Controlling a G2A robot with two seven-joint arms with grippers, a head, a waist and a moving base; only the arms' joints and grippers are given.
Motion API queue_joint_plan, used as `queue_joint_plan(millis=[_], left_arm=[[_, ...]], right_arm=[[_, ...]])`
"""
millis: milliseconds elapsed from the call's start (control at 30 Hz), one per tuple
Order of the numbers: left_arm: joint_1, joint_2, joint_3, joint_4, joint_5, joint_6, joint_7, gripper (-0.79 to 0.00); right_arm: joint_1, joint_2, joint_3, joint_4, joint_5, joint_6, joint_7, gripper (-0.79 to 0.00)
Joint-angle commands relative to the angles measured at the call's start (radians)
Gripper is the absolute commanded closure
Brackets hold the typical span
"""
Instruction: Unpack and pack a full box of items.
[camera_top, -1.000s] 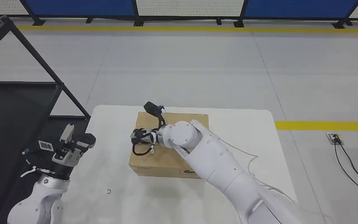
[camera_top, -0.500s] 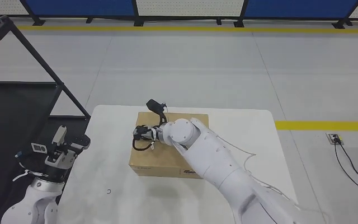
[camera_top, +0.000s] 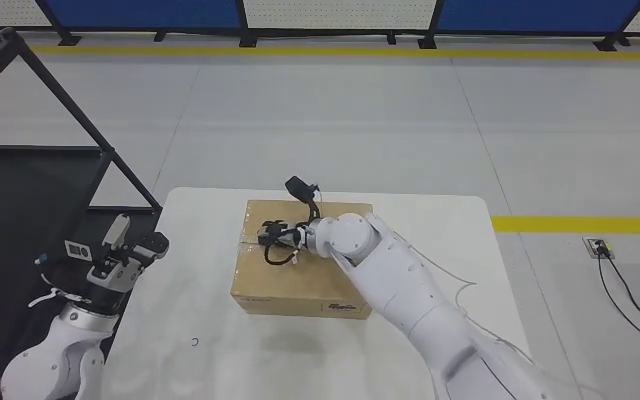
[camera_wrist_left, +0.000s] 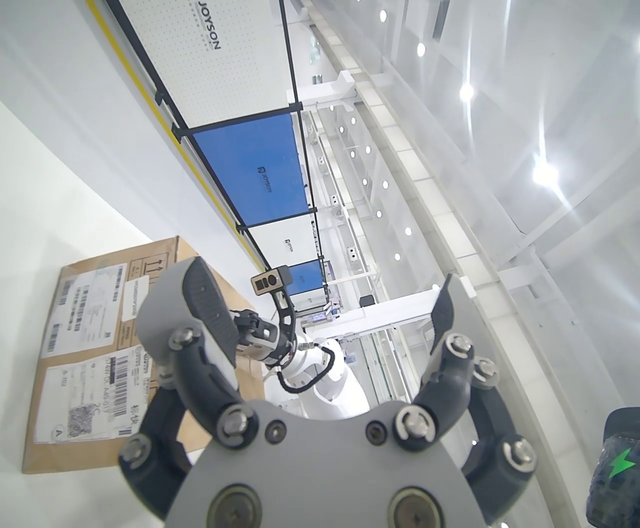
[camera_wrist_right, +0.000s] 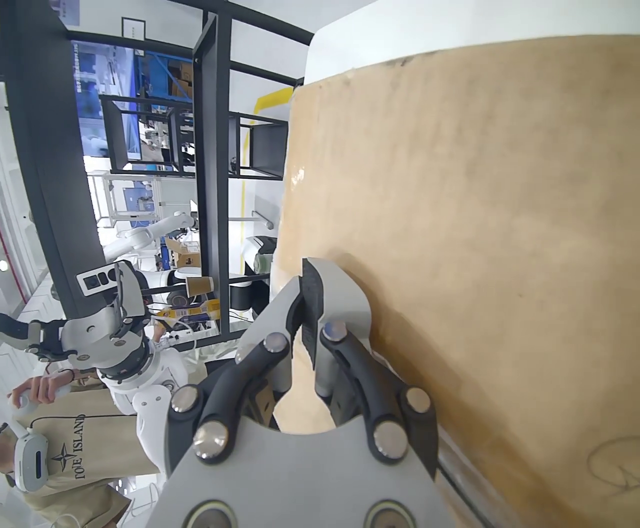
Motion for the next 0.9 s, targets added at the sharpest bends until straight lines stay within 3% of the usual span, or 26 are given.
queue_joint_plan(millis=[0,233,433,600,700,733,767,833,867], left_arm=[[-0.006,0.001,0.004,0.004,0.003,0.002,-0.004,-0.785],[-0.029,0.007,0.020,0.012,0.015,0.016,-0.018,-0.785],[-0.046,0.011,0.040,0.020,0.020,0.030,-0.024,-0.785],[-0.070,0.013,0.069,0.029,0.031,0.046,-0.022,-0.785],[-0.087,0.014,0.088,0.032,0.039,0.057,-0.018,-0.785],[-0.094,0.014,0.097,0.032,0.040,0.062,-0.016,-0.785],[-0.100,0.014,0.107,0.032,0.042,0.066,-0.012,-0.785],[-0.107,0.014,0.119,0.032,0.047,0.072,-0.009,-0.785],[-0.106,0.014,0.116,0.032,0.045,0.070,-0.010,-0.785]], right_arm=[[-0.021,0.017,0.019,-0.042,-0.012,-0.012,-0.016,0.000],[-0.179,0.113,0.133,-0.362,-0.134,0.036,-0.088,0.000],[-0.477,0.221,0.347,-0.860,-0.315,0.066,-0.108,0.000],[-0.690,0.267,0.513,-1.142,-0.360,0.053,-0.125,0.000],[-0.766,0.279,0.578,-1.216,-0.353,0.024,-0.151,-0.006],[-0.786,0.284,0.601,-1.233,-0.356,0.013,-0.152,-0.339],[-0.792,0.286,0.607,-1.238,-0.358,0.008,-0.150,-0.785],[-0.792,0.286,0.607,-1.238,-0.358,0.008,-0.150,-0.785],[-0.795,0.286,0.610,-1.241,-0.358,0.007,-0.150,-0.055]])
